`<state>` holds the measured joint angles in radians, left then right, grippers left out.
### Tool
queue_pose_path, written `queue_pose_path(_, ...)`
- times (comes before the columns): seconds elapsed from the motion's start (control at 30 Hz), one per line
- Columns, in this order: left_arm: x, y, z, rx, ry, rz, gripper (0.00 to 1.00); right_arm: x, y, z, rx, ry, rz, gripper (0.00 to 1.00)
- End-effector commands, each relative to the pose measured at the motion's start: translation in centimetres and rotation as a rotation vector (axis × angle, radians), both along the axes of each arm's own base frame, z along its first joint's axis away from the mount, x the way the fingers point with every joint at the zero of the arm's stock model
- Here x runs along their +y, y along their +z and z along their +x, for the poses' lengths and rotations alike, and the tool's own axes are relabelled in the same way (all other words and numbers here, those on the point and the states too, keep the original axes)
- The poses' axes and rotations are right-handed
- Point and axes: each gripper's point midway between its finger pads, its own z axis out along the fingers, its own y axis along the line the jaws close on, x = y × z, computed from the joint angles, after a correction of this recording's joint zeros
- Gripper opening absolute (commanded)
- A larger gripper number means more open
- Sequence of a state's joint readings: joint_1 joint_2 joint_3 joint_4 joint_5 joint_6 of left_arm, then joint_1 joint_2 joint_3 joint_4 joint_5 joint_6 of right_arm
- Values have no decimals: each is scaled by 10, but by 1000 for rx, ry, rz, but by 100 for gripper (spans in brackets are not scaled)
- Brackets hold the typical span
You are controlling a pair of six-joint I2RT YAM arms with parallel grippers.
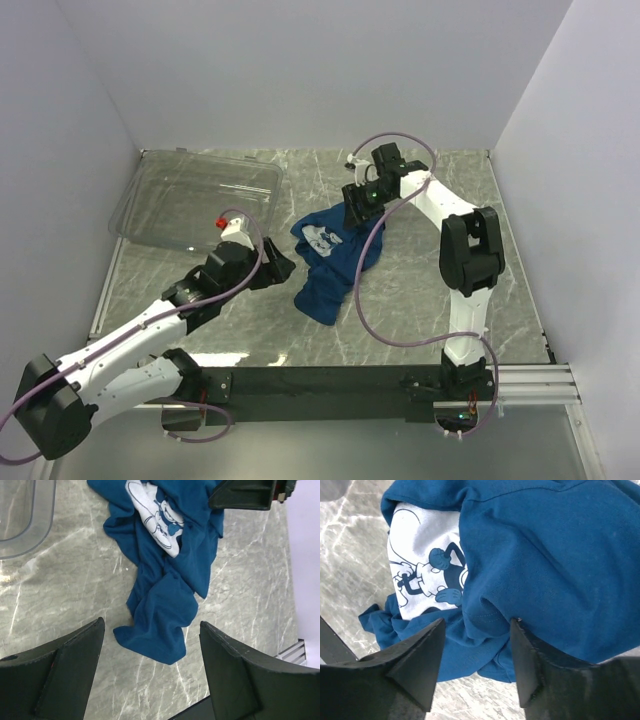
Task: Fold and stack the t-shirts
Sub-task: Flatten the tshirt out
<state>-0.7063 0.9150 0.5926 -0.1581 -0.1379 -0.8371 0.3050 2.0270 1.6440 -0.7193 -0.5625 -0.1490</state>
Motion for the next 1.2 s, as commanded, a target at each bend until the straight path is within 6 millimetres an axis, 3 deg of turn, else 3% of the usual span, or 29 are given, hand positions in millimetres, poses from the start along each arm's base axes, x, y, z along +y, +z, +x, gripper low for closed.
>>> queue_pose_path(0.0,-10,15,7,-32,-4,-54,82,2,4,10,-28,-29,-18,60)
queue_pose_path(0.3,-19,10,13,-28,-27,-34,82,15,-8,15,-9,-32,-35,52)
queue_pose_path(0.37,-21,10,15,-29,-31,-37,82,15,-11,15,-1,-28,-34,45)
queue_pose_path(0.47,-24,10,17,-29,-32,-39,82,19,-6,16,-2,-19,-21,24)
queue_pose_path(0.53,-25,10,18,-30,-35,-38,82,17,5,19,-25,-24,-10,3)
queue_pose_path(0.6,-27,11,21,-36,-37,-34,82,16,17,19,-42,-24,17,0)
queue_pose_path(0.73,-35,16,27,-48,-62,-34,82,-3,71,17,-131,-29,88,0)
queue_pose_path(0.77,-38,11,29,-41,-73,-16,82,-15,81,19,-158,-25,99,0)
queue_pose_path(0.83,-44,16,34,-50,-89,-11,82,-22,113,5,-190,14,174,0)
queue_pose_path(0.87,-47,9,36,-40,-103,14,82,-35,121,5,-213,10,185,0)
queue_pose_path(0.93,-56,20,45,-73,-119,2,82,-46,135,-8,-230,21,201,0)
queue_pose_path(0.97,-59,12,49,-63,-133,34,82,-54,139,-9,-243,5,198,0)
queue_pose_path(1.03,-65,16,57,-77,-143,54,82,-81,145,-7,-273,-73,194,0)
queue_pose_path(1.07,-69,14,63,-79,-159,81,81,-91,146,-5,-273,-118,190,0)
queue_pose_path(1.1,-72,12,66,-80,-166,93,81,-115,140,-2,-267,-186,182,0)
queue_pose_path(1.17,-80,12,77,-94,-187,124,81,-132,138,0,-271,-234,177,0)
